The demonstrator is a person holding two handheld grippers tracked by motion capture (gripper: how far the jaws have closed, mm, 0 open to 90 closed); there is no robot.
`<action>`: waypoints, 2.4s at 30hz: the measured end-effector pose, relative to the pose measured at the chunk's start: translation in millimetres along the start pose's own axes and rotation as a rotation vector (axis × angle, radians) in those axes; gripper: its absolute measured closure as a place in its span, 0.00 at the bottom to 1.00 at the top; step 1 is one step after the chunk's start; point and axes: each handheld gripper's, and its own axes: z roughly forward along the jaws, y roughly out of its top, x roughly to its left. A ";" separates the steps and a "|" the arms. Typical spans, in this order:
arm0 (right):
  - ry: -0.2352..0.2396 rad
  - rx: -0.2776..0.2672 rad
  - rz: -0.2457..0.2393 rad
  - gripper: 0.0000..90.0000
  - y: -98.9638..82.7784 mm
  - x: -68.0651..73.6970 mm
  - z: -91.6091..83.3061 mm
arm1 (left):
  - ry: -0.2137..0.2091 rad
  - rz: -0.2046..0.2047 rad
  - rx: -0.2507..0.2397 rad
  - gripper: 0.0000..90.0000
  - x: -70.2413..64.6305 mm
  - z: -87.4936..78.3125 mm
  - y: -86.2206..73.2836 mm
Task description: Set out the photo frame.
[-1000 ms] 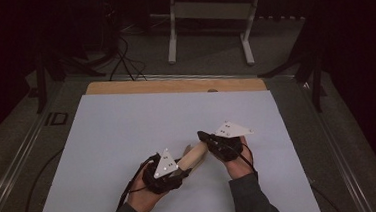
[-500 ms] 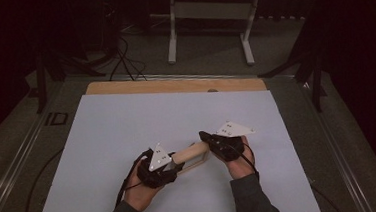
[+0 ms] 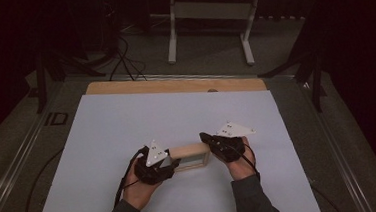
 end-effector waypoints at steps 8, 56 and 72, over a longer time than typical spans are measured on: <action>0.004 0.013 -0.002 1.00 0.1 0.9 -2.0 | 0.007 -0.013 -0.001 0.60 1.4 -0.1 0.0; 0.174 0.092 -0.008 0.47 -24.9 -3.9 -13.6 | -0.007 -0.026 -0.007 0.61 4.7 0.5 -1.3; 0.150 0.113 -0.035 0.59 -30.7 -6.2 -10.6 | -0.010 -0.021 -0.014 0.62 5.1 -0.4 -1.0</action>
